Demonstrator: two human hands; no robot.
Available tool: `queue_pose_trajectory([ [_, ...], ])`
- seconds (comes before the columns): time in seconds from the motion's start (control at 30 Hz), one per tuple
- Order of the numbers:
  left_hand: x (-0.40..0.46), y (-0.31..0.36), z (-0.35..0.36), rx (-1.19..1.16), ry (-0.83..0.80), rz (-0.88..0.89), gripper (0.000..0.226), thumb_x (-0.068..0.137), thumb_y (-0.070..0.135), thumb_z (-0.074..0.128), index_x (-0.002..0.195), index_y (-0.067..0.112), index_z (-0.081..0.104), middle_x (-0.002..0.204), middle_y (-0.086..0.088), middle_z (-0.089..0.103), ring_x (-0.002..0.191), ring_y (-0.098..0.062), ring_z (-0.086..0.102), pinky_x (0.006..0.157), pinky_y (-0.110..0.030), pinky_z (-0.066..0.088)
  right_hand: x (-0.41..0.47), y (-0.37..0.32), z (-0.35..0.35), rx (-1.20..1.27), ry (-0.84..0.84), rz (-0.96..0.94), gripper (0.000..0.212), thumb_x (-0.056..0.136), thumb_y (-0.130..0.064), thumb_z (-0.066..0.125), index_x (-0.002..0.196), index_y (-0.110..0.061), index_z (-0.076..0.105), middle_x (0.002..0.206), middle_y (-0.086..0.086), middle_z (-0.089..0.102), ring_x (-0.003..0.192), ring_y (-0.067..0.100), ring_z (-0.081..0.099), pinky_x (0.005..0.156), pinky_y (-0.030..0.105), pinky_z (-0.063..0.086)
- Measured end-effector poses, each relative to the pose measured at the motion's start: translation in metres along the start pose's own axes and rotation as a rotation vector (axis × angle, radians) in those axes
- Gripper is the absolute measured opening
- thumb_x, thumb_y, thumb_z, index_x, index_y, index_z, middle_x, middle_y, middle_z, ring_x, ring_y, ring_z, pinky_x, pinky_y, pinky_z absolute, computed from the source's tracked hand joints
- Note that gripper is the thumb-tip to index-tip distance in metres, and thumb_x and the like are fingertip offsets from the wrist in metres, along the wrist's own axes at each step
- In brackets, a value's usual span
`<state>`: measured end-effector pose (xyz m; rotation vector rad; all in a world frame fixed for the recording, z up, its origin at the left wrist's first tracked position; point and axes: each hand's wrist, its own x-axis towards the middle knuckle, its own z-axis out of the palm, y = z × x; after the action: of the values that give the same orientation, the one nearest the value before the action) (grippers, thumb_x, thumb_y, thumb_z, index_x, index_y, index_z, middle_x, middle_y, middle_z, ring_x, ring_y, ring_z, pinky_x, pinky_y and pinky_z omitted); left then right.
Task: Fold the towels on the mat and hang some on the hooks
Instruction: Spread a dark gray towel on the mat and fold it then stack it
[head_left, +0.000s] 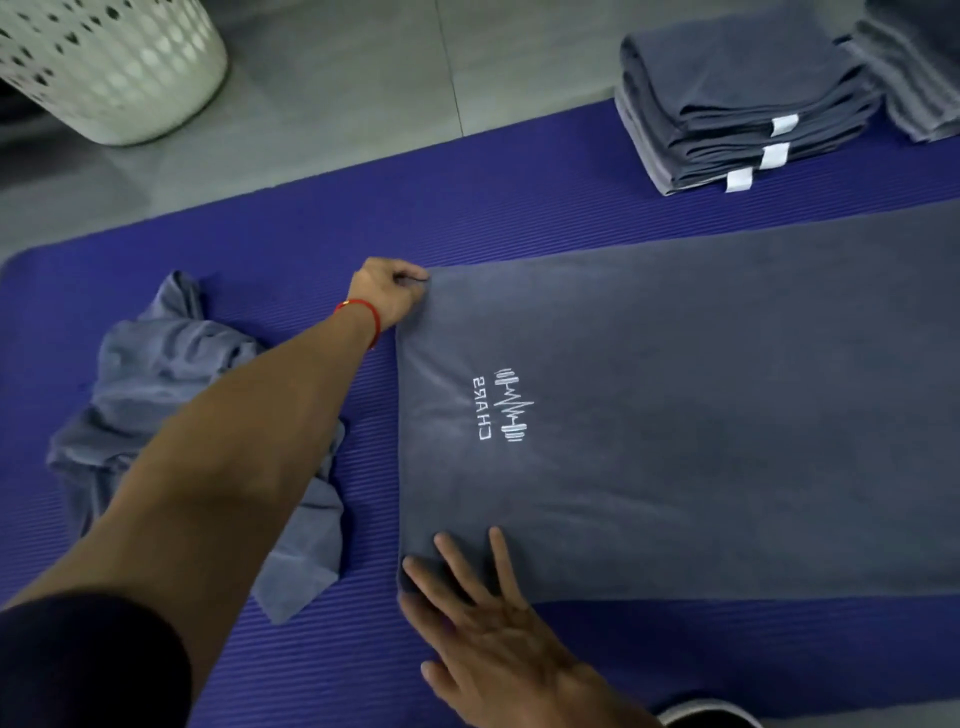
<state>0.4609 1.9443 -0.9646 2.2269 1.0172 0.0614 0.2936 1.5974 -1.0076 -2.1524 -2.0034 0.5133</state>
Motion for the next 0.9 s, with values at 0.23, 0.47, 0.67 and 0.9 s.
queue_pose_trajectory([
  [0.23, -0.025, 0.013, -0.026, 0.172, -0.037, 0.132, 0.033, 0.09, 0.002, 0.062, 0.109, 0.023, 0.079, 0.106, 0.005, 0.072, 0.097, -0.011, 0.067, 0.083, -0.012, 0.049, -0.015, 0.044, -0.044, 0.766, 0.725, 0.539, 0.013, 0.094, -0.036, 0.061, 0.088, -0.027, 0.068, 0.086, -0.014, 0.069, 0.08, 0.0, 0.063, 0.077, 0.015, 0.049],
  [0.47, -0.042, 0.088, -0.023, 0.277, -0.014, 0.448, 0.014, 0.087, 0.025, 0.078, 0.094, 0.014, 0.08, 0.092, -0.002, 0.077, 0.084, -0.018, 0.07, 0.083, -0.035, 0.056, -0.1, 0.15, -0.091, 0.979, 0.984, 1.096, 0.005, 0.084, -0.02, 0.082, 0.083, -0.021, 0.077, 0.072, -0.016, 0.073, 0.069, -0.001, 0.069, 0.062, 0.012, 0.05],
  [0.67, -0.042, 0.205, 0.053, 0.248, -0.049, 0.74, 0.009, 0.089, 0.021, 0.076, 0.091, 0.013, 0.078, 0.107, -0.004, 0.067, 0.086, -0.019, 0.063, 0.083, -0.033, 0.052, -0.202, 0.23, -0.113, 0.909, 1.344, 1.356, 0.009, 0.09, -0.008, 0.075, 0.089, -0.017, 0.073, 0.076, -0.006, 0.072, 0.069, 0.004, 0.068, 0.058, 0.005, 0.047],
  [0.9, -0.057, 0.378, 0.178, 0.063, -0.144, 0.76, 0.013, 0.094, 0.024, 0.067, 0.084, 0.017, 0.068, 0.057, 0.0, 0.07, 0.057, -0.007, 0.069, 0.073, -0.024, 0.054, -0.324, 0.301, -0.137, 0.551, 1.471, 1.595, 0.026, 0.098, -0.02, 0.065, 0.123, -0.018, 0.068, 0.092, 0.002, 0.068, 0.081, 0.009, 0.062, 0.081, 0.022, 0.046],
])
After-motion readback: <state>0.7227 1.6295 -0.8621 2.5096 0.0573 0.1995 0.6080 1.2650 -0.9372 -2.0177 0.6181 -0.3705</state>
